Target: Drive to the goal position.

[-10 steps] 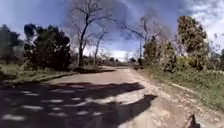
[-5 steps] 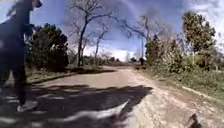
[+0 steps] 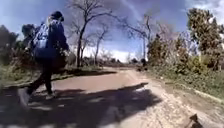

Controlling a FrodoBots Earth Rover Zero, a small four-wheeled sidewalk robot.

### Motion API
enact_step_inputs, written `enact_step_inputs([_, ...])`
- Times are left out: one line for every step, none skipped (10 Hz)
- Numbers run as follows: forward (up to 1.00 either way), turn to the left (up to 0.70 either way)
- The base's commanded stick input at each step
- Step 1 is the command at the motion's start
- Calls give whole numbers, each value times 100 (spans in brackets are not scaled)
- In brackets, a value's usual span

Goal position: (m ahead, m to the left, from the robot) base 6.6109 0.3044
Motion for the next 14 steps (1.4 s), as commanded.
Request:
enact_step_inputs([100, 0])
enact_step_inputs([100, 0])
enact_step_inputs([100, 0])
enact_step_inputs([100, 0])
enact_step_inputs([100, 0])
enact_step_inputs([100, 0])
enact_step_inputs([100, 0])
enact_step_inputs([100, 0])
enact_step_inputs([100, 0])
enact_step_inputs([100, 0])
enact_step_inputs([100, 0])
enact_step_inputs([100, 0])
enact_step_inputs([100, 0])
enact_step_inputs([100, 0])
